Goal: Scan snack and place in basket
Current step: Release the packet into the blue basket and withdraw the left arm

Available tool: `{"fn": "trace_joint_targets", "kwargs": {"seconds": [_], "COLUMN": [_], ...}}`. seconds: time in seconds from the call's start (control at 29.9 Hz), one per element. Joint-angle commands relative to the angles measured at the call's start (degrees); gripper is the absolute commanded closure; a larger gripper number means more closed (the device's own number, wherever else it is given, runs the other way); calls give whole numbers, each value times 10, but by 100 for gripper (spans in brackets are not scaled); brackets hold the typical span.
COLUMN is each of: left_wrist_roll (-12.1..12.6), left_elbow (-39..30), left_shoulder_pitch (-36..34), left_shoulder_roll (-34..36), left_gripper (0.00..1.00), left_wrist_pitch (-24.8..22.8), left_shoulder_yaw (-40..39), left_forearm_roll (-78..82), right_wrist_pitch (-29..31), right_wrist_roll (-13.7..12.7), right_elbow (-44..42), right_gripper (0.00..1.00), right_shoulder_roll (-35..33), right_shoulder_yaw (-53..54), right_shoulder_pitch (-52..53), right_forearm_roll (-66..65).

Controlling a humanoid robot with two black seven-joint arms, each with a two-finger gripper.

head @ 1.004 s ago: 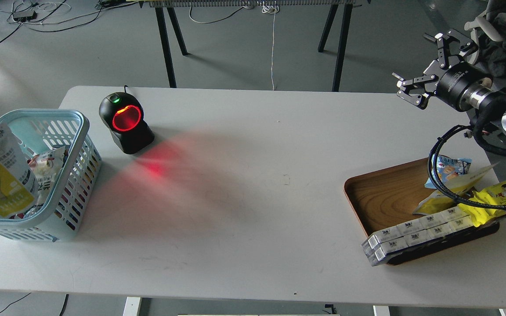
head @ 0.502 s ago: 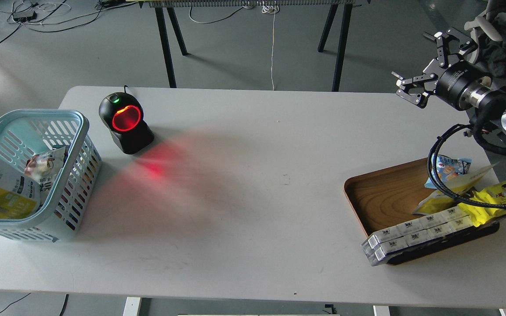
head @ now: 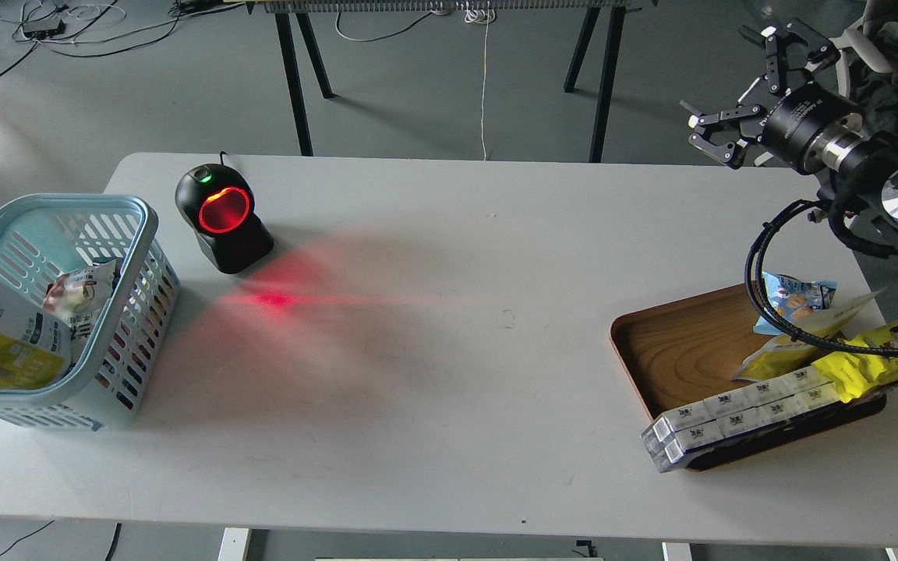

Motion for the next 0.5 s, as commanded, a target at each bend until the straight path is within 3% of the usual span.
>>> {"fn": "trace_joint_targets", "kwargs": {"seconds": [0.0, 0.23, 0.47], "left_wrist_roll": [1, 0, 1], "left_elbow": [64, 128, 134], "left_shoulder_pitch": [-5, 5, 64], "left_shoulder_roll": [-81, -172, -250], "left_gripper": [1, 1, 1], "left_wrist_pitch": [-3, -25, -27], "left_shoulder_yaw": [-1, 0, -9], "left_forearm_roll": [-132, -347, -507], "right_wrist_pitch": [-4, -4, -4], "right_wrist_roll": [0, 0, 1], "right_elbow": [5, 32, 38], "right_gripper": [1, 1, 1], "right_shoulder_roll": [0, -12, -15], "right_shoulder_yaw": [14, 34, 76], "right_shoulder_pitch": [0, -11, -48], "right_forearm_roll": [0, 0, 1]}}
